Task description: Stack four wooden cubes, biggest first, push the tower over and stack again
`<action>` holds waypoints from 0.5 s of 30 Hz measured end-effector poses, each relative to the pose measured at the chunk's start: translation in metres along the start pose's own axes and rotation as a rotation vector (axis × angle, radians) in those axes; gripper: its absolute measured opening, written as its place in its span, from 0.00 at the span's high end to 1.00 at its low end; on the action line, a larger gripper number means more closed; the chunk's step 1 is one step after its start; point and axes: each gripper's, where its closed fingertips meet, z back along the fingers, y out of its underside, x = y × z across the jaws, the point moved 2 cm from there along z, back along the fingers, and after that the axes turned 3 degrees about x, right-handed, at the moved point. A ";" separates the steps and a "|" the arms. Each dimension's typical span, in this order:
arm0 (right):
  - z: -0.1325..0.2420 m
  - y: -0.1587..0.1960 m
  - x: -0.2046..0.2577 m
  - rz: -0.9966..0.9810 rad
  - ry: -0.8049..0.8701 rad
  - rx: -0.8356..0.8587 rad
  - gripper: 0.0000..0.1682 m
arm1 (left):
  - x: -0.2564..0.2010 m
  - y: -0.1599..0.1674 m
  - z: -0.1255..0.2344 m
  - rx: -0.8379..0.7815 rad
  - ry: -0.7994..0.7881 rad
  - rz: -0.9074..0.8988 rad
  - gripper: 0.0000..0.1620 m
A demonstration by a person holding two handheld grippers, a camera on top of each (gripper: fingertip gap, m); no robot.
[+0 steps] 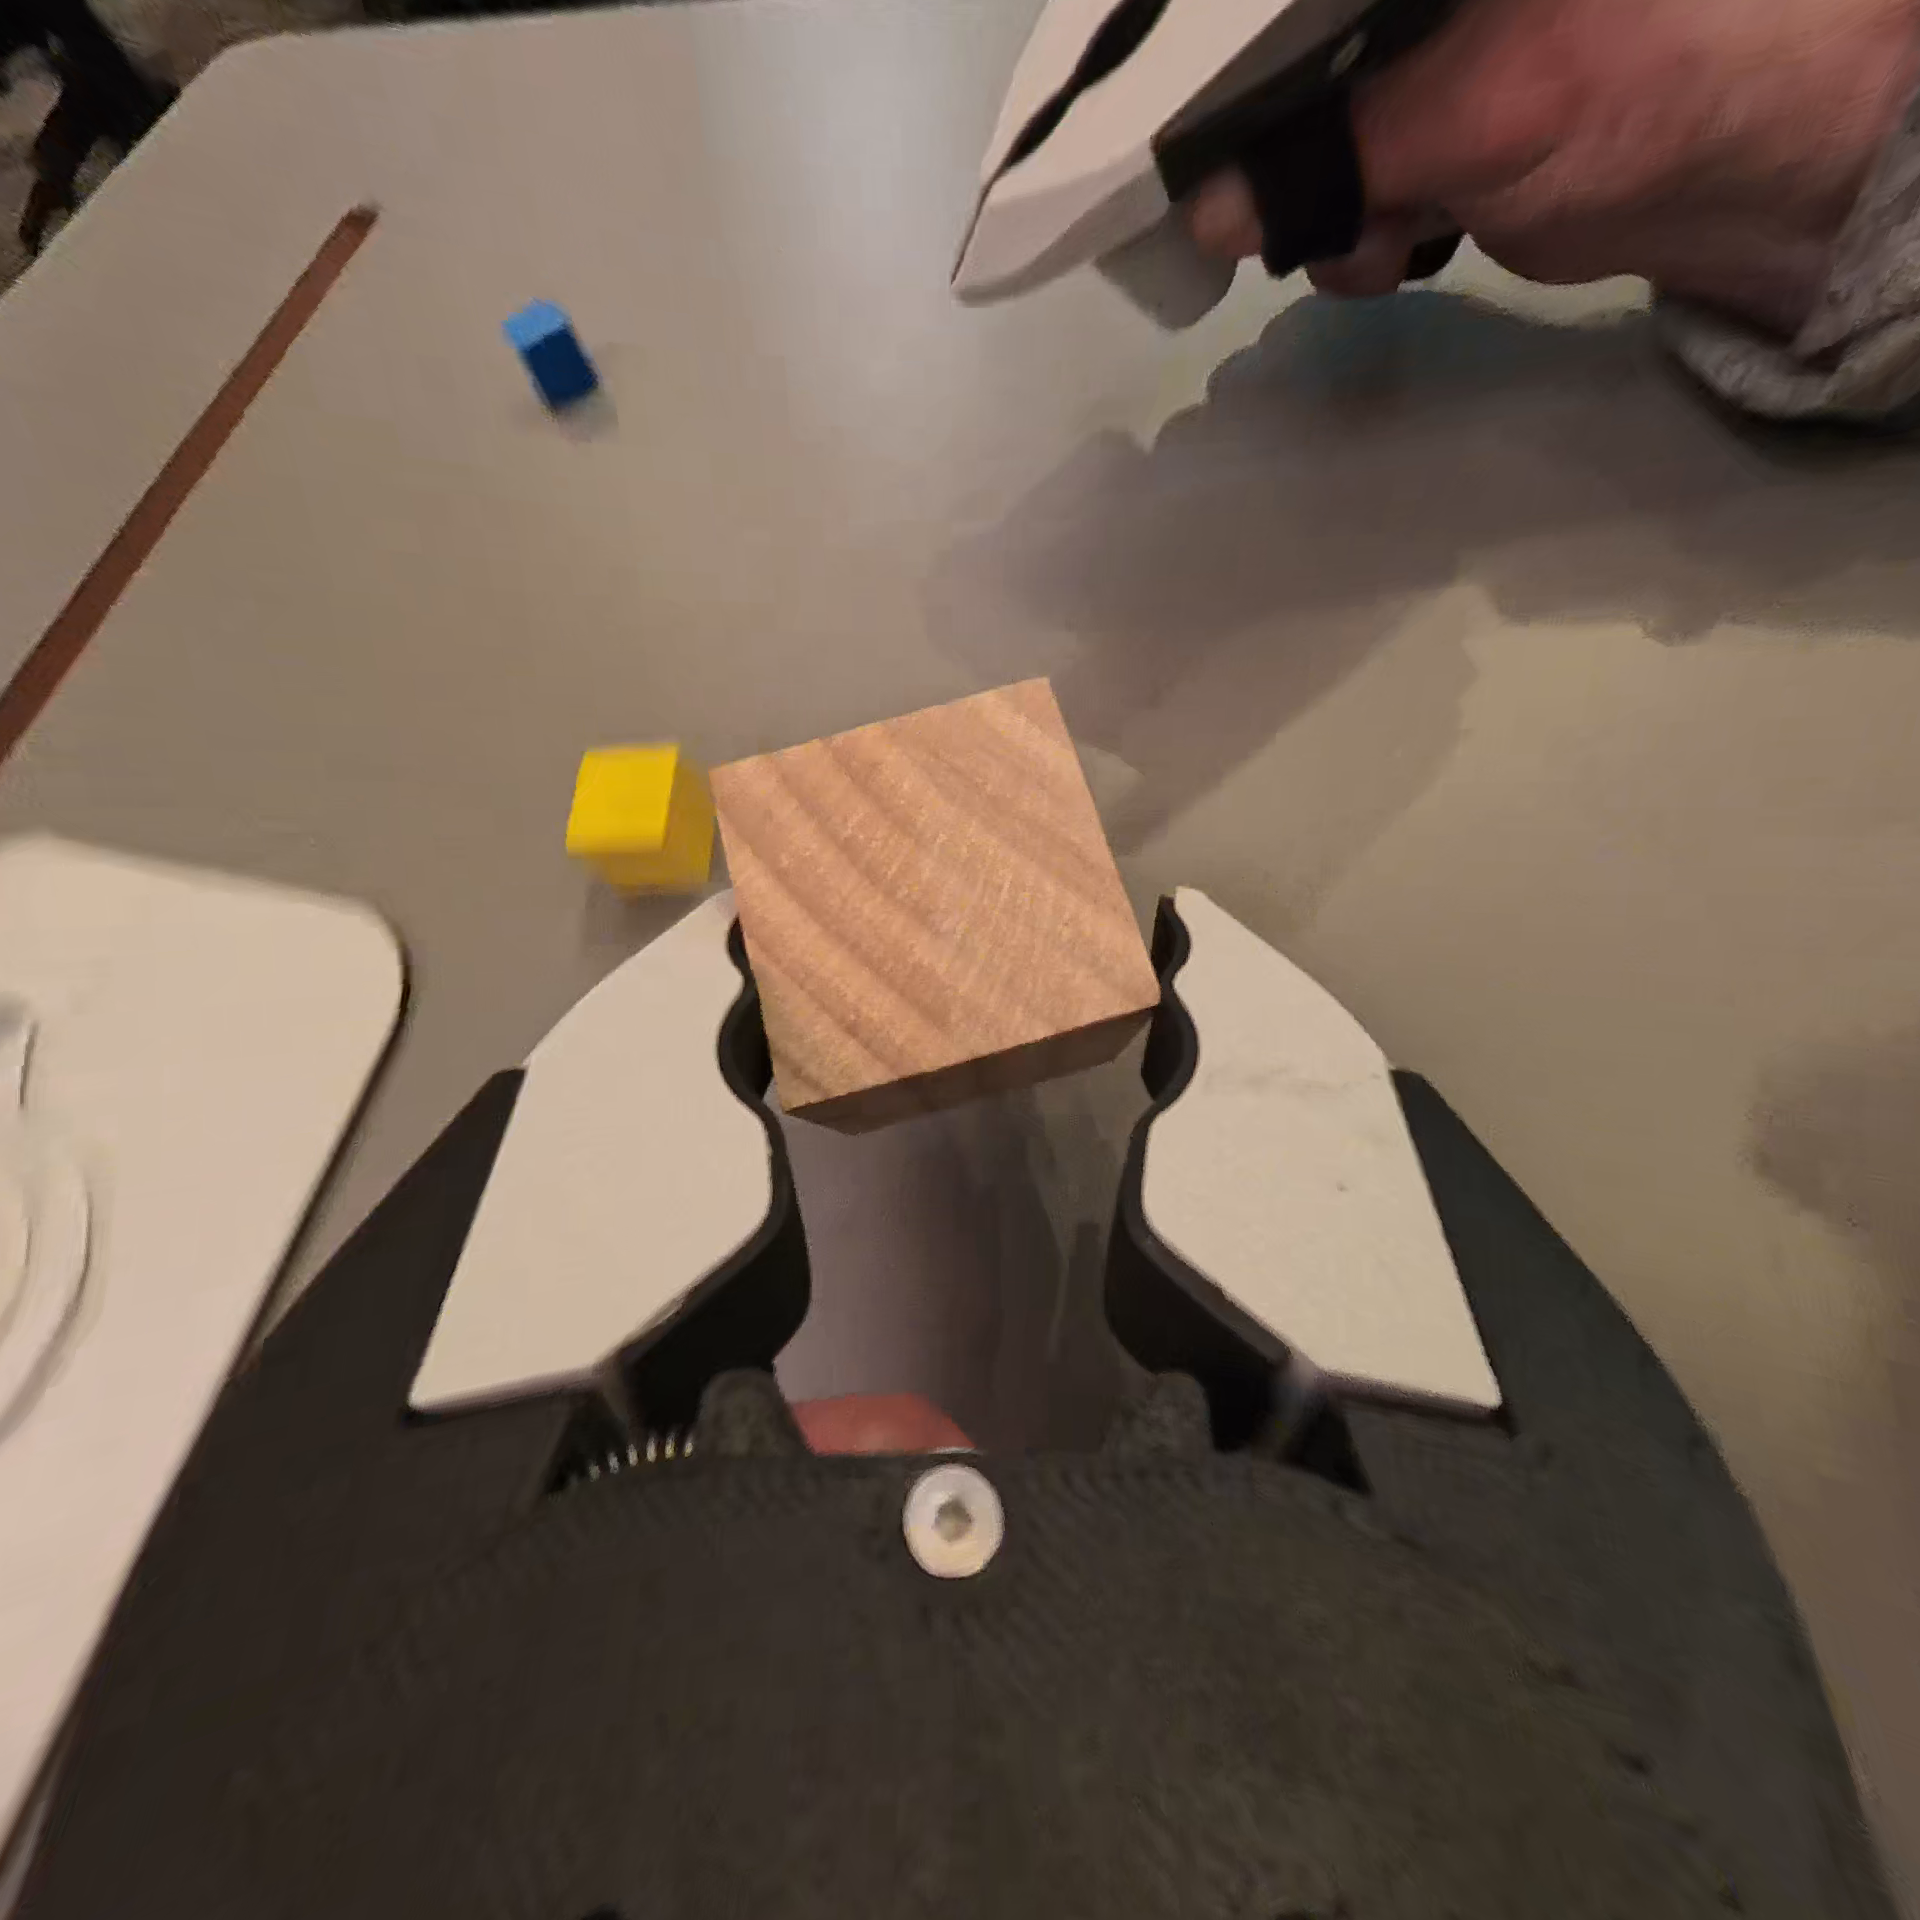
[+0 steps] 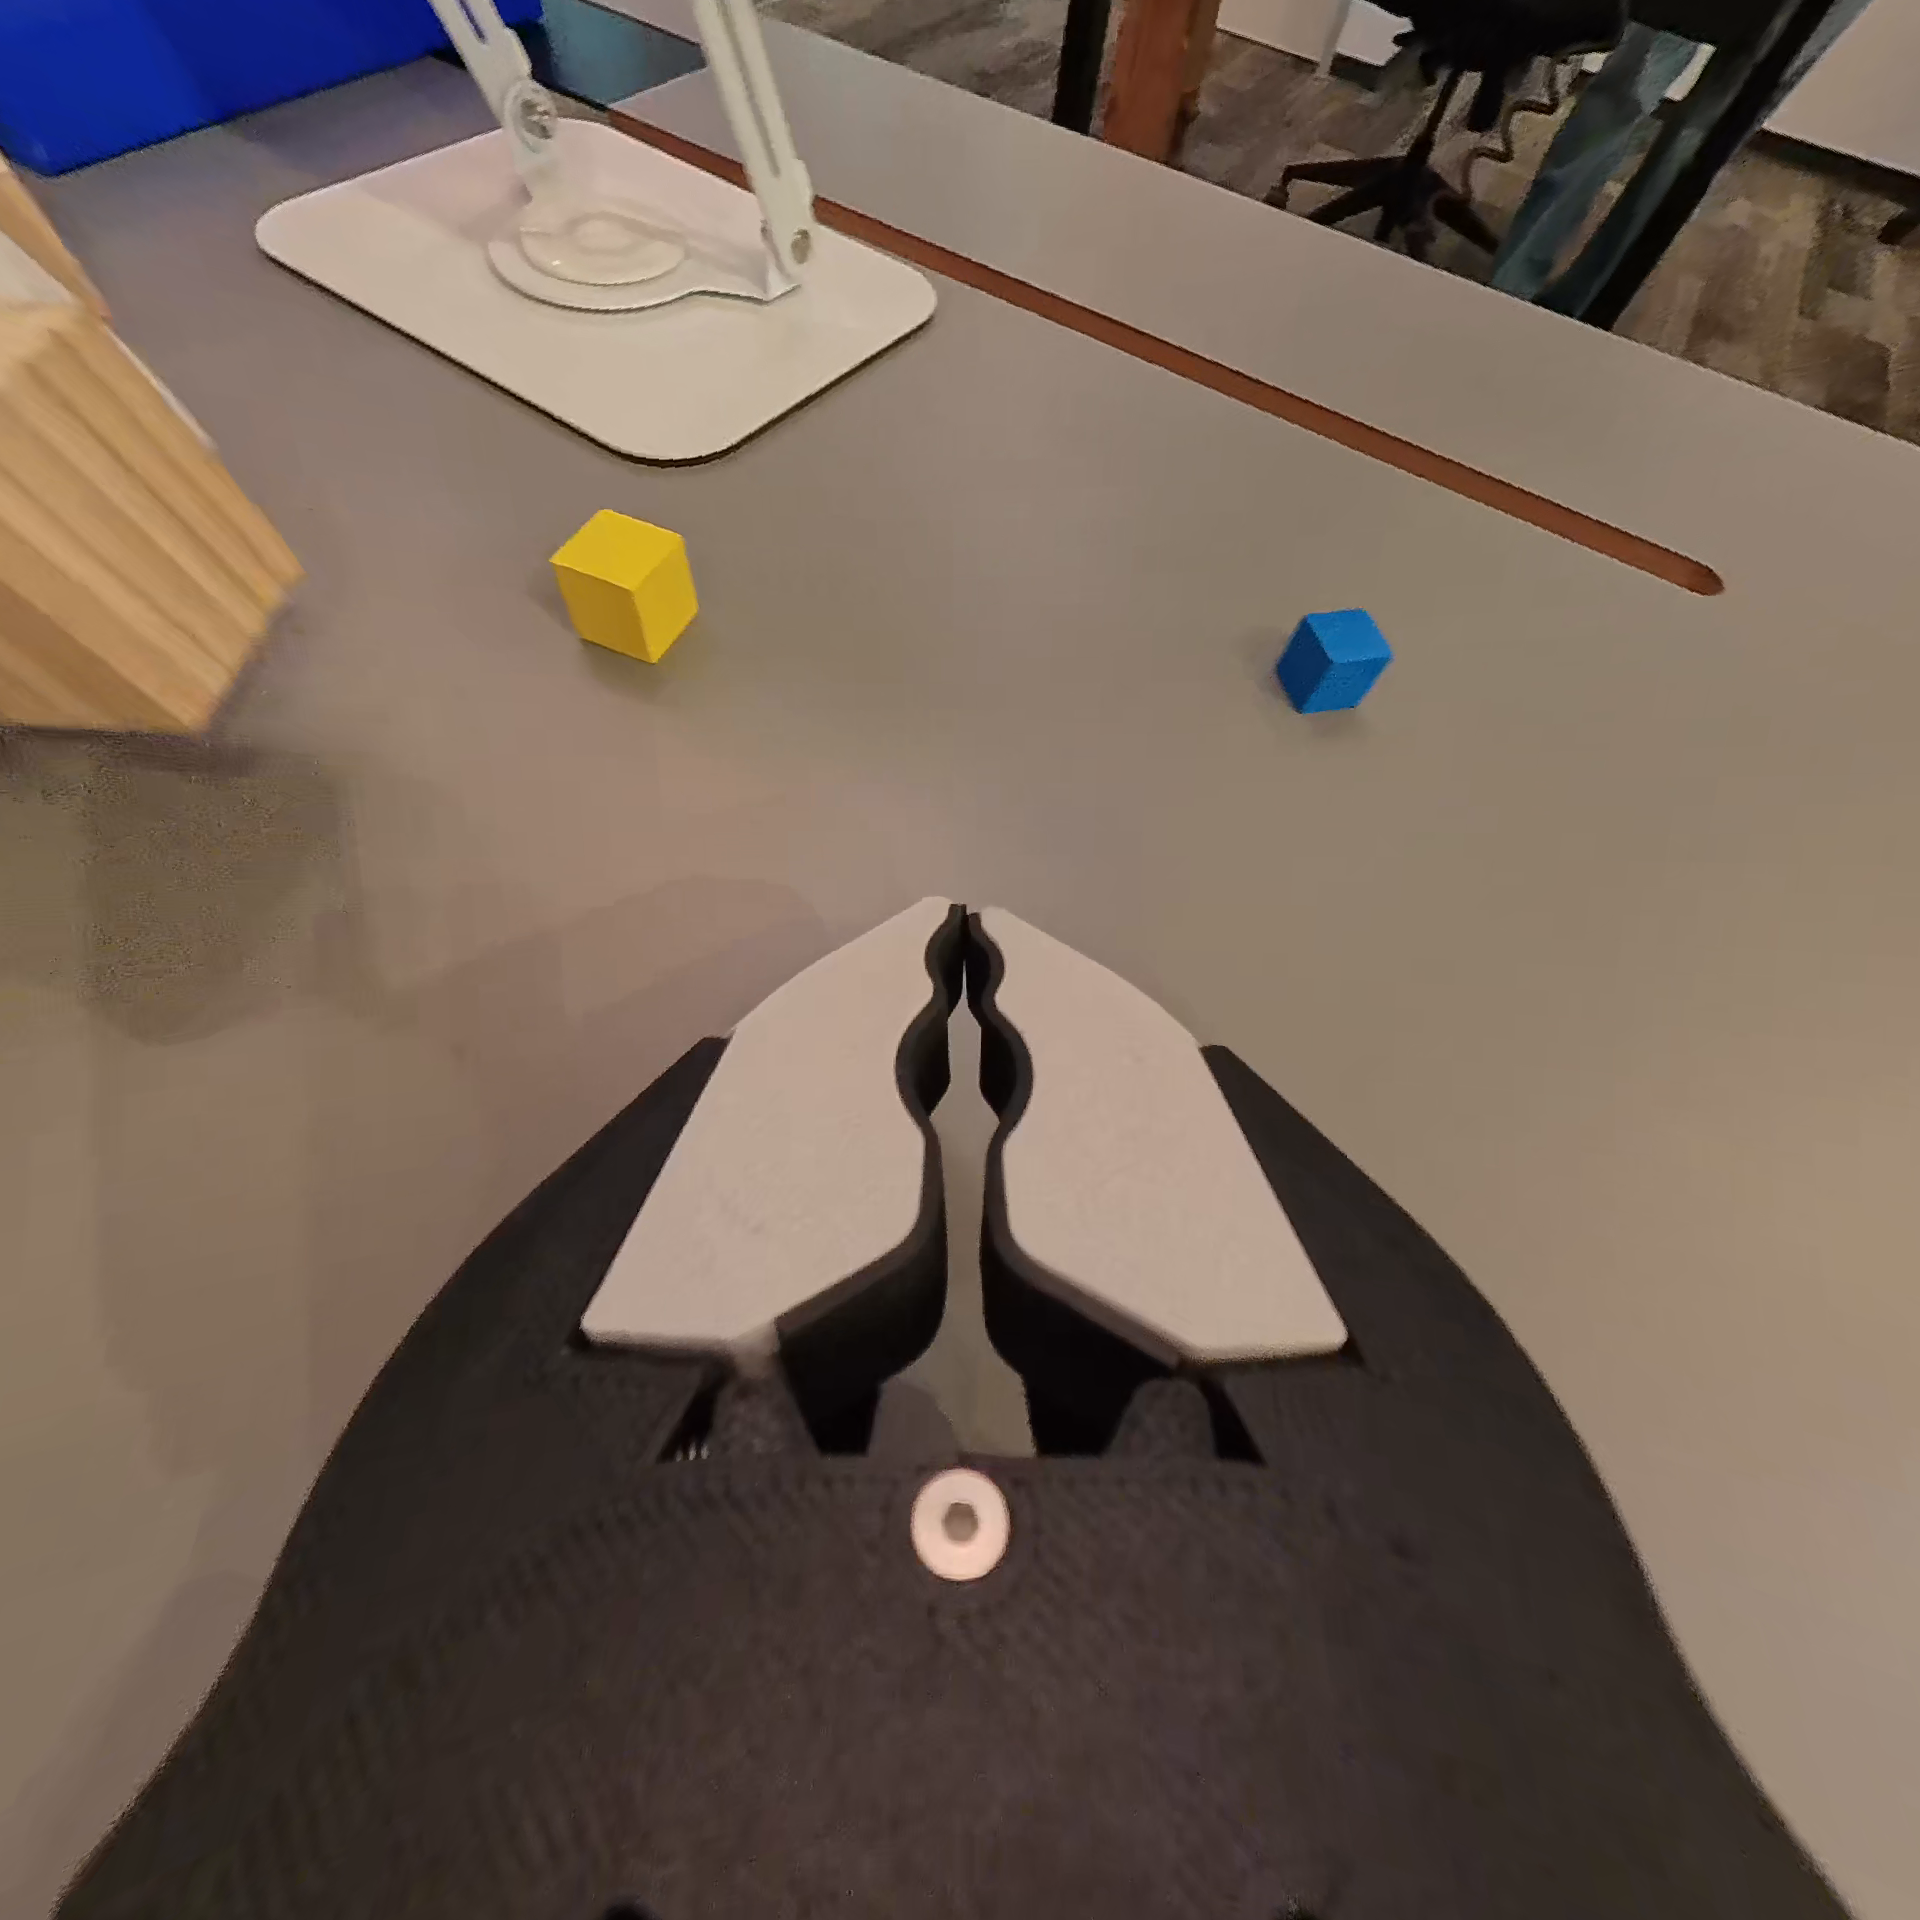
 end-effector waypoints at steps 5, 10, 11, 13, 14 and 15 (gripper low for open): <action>0.010 0.005 -0.020 -0.054 0.031 -0.024 1.00 | -0.007 -0.062 -0.067 -0.023 0.073 -0.049 0.57; 0.019 0.006 -0.033 -0.103 0.032 -0.059 1.00 | -0.012 -0.079 -0.114 0.022 0.080 -0.087 0.57; 0.020 0.006 -0.034 -0.104 0.031 -0.061 1.00 | -0.011 -0.077 -0.122 0.046 0.079 -0.082 0.56; 0.020 0.005 -0.033 -0.103 0.025 -0.063 1.00 | -0.011 -0.069 -0.137 0.103 0.087 -0.064 0.56; 0.020 0.005 -0.032 -0.100 0.022 -0.063 1.00 | -0.013 -0.069 -0.140 0.098 0.109 -0.027 0.56; 0.019 0.005 -0.031 -0.096 0.020 -0.062 1.00 | -0.013 -0.070 -0.140 0.091 0.109 -0.012 0.56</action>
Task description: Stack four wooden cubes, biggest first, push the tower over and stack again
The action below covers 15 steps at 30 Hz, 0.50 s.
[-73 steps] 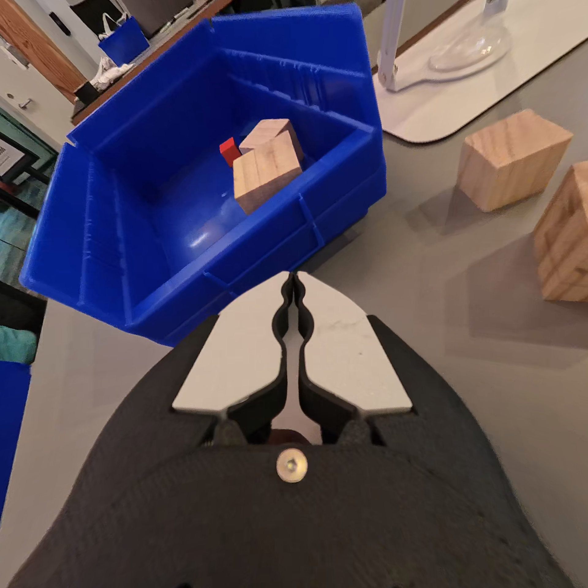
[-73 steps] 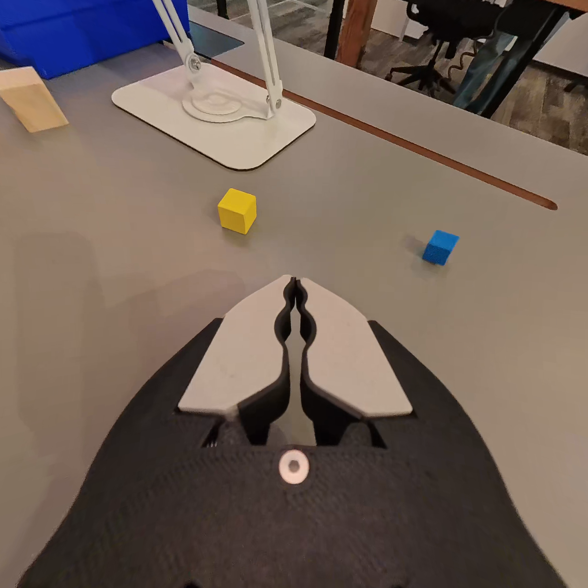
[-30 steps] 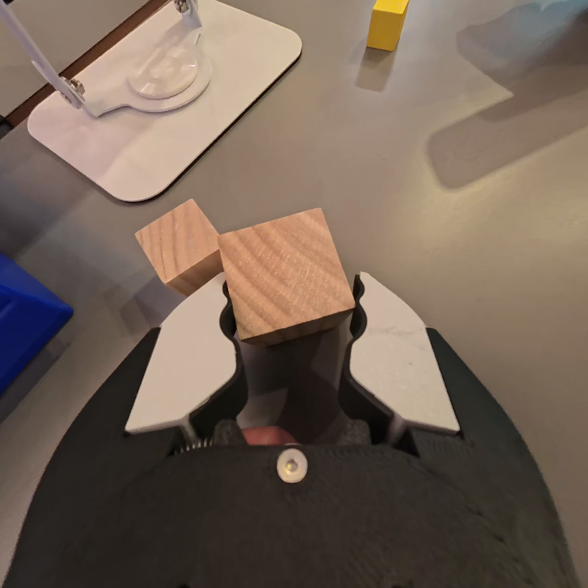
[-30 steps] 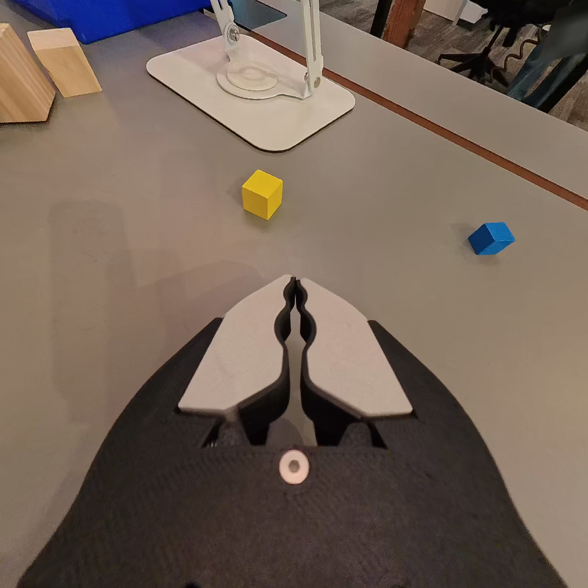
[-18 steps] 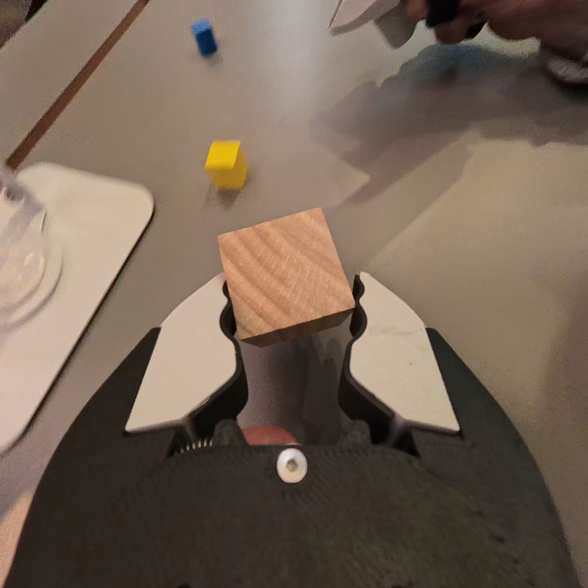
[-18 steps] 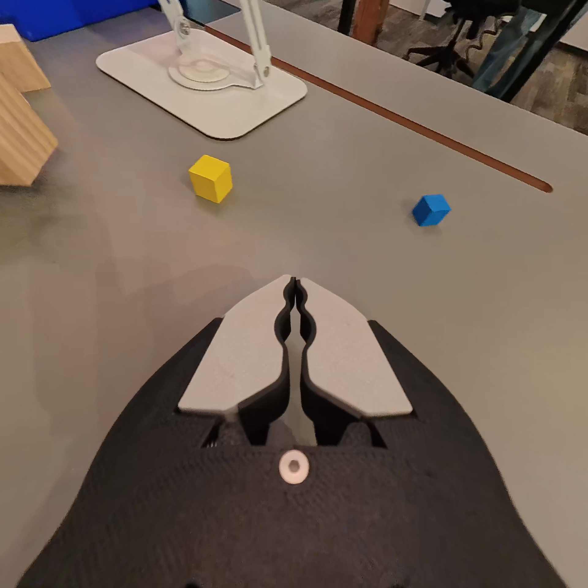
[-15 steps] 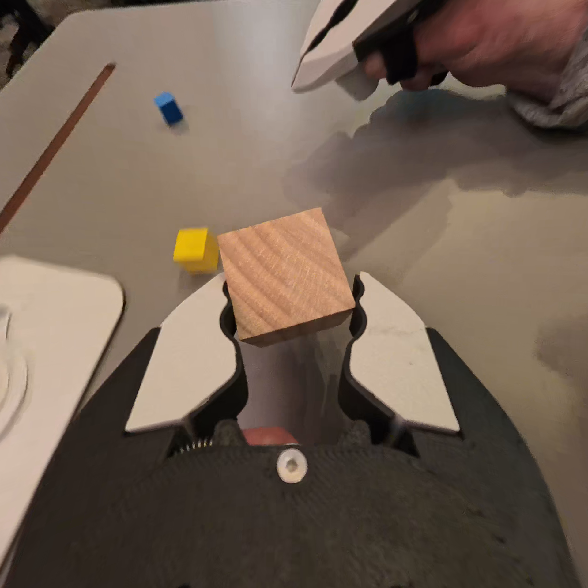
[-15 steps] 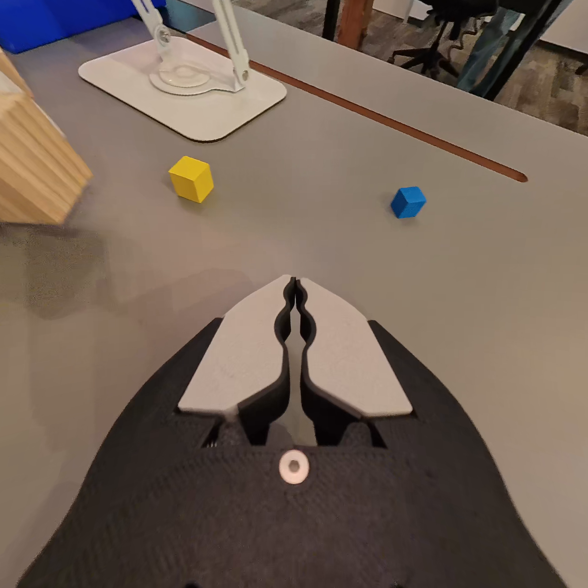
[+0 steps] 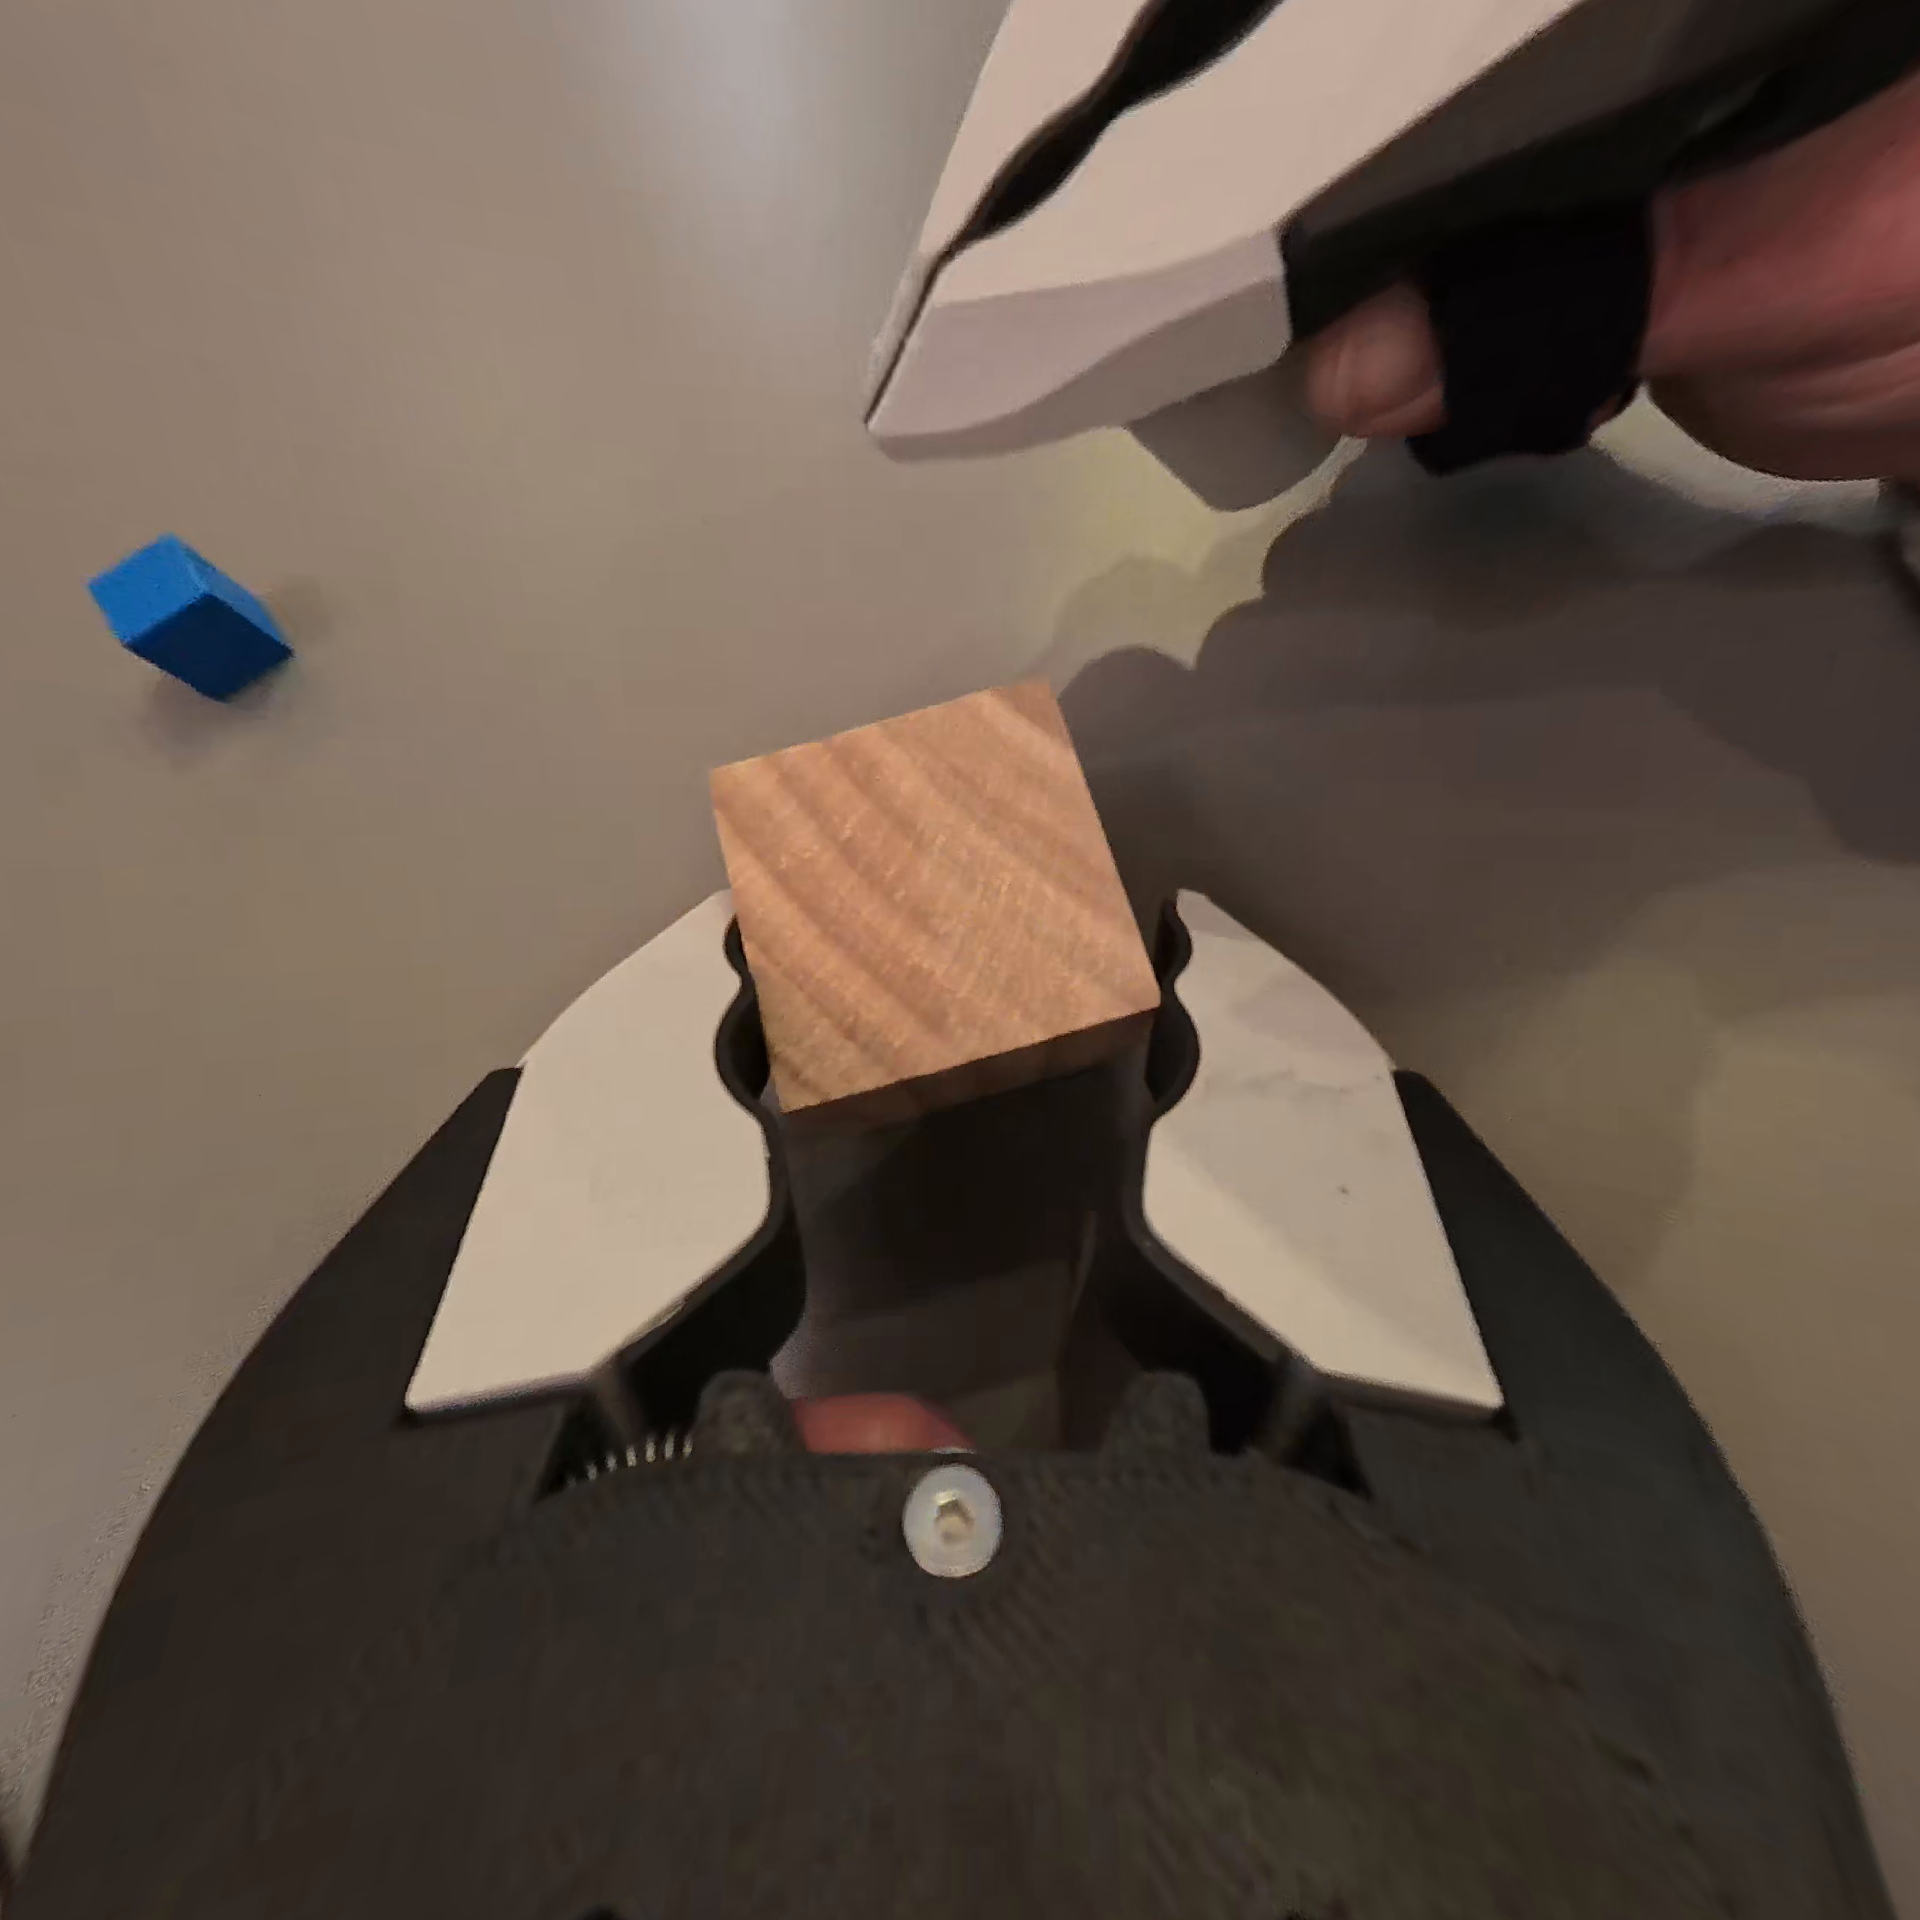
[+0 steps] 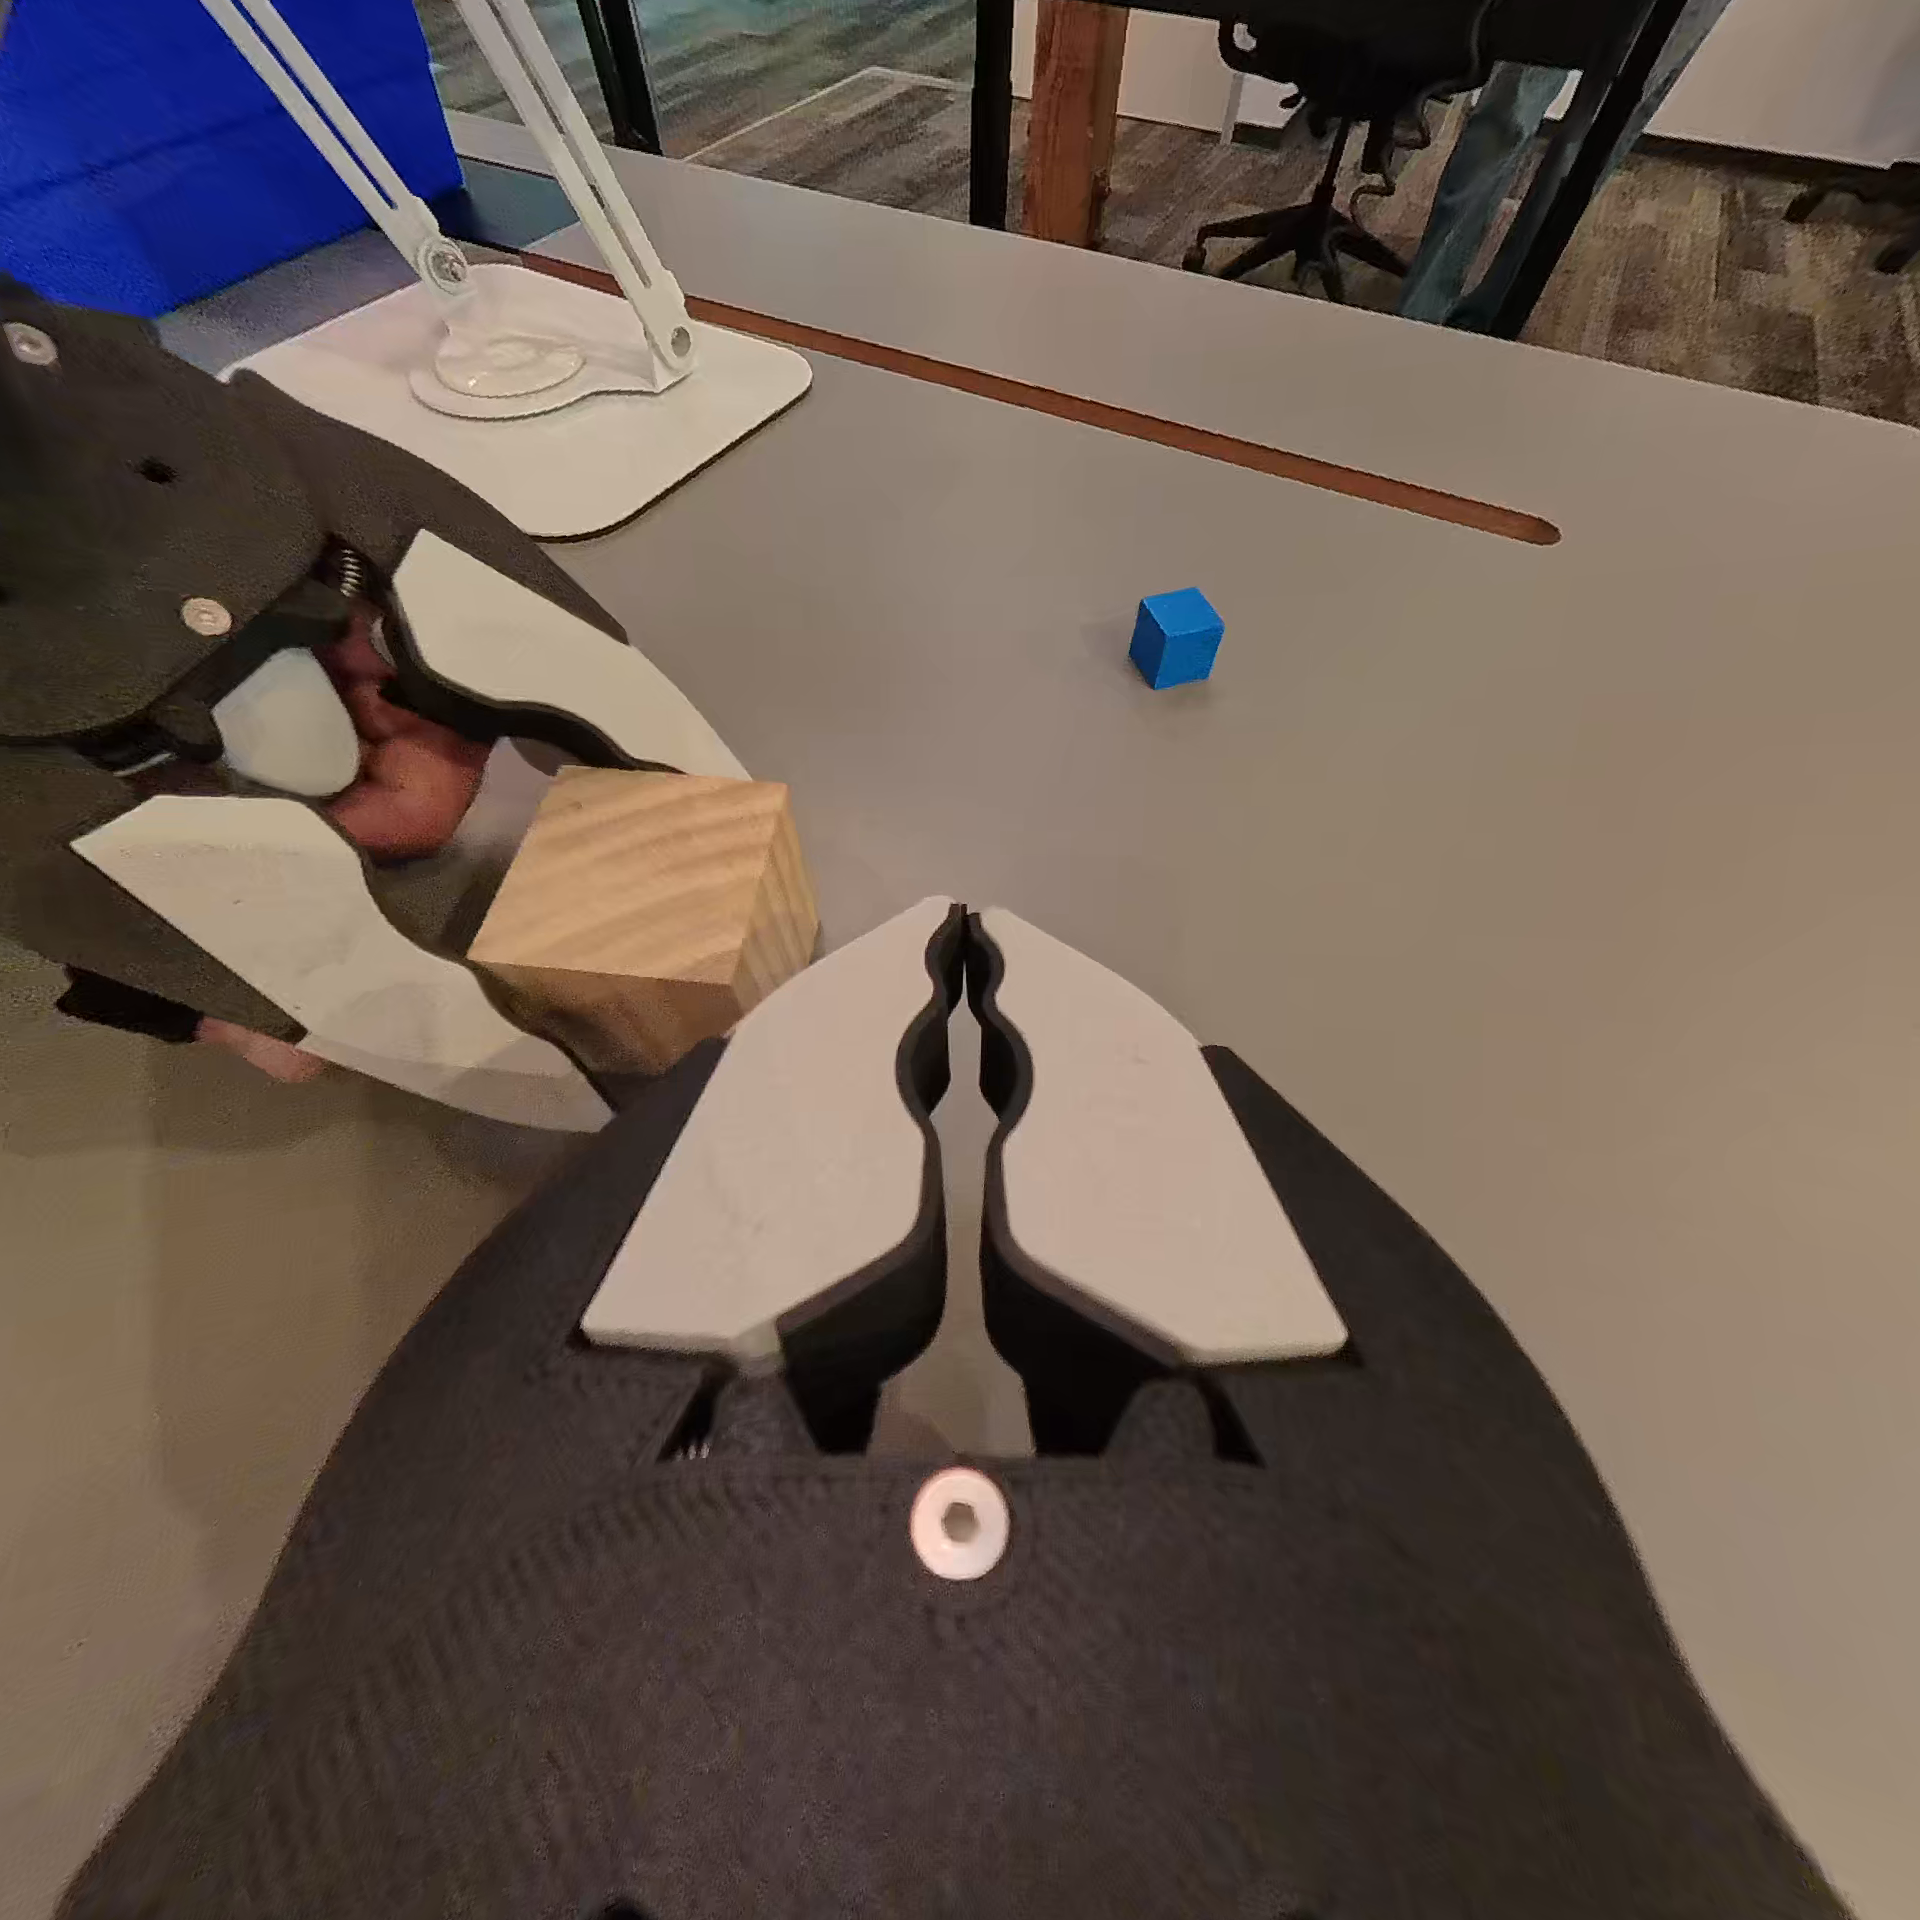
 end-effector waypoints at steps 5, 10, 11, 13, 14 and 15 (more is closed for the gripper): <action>-0.002 0.001 0.003 0.009 -0.011 0.008 1.00 | 0.003 0.004 0.014 -0.043 -0.014 0.002 0.43; -0.003 0.000 0.006 0.025 -0.014 0.011 1.00 | 0.013 0.028 0.057 -0.073 -0.096 0.003 0.45; -0.003 0.000 0.008 0.030 -0.015 0.010 1.00 | 0.017 0.036 0.068 -0.075 -0.130 0.005 0.46; -0.003 -0.002 0.011 0.041 -0.026 0.007 1.00 | 0.026 0.056 0.095 -0.083 -0.205 0.016 0.48; -0.003 -0.003 0.013 0.047 -0.034 0.001 1.00 | 0.031 0.067 0.108 -0.078 -0.245 0.025 0.48; -0.003 -0.004 0.016 0.054 -0.042 -0.004 1.00 | 0.036 0.079 0.122 -0.068 -0.285 0.034 0.48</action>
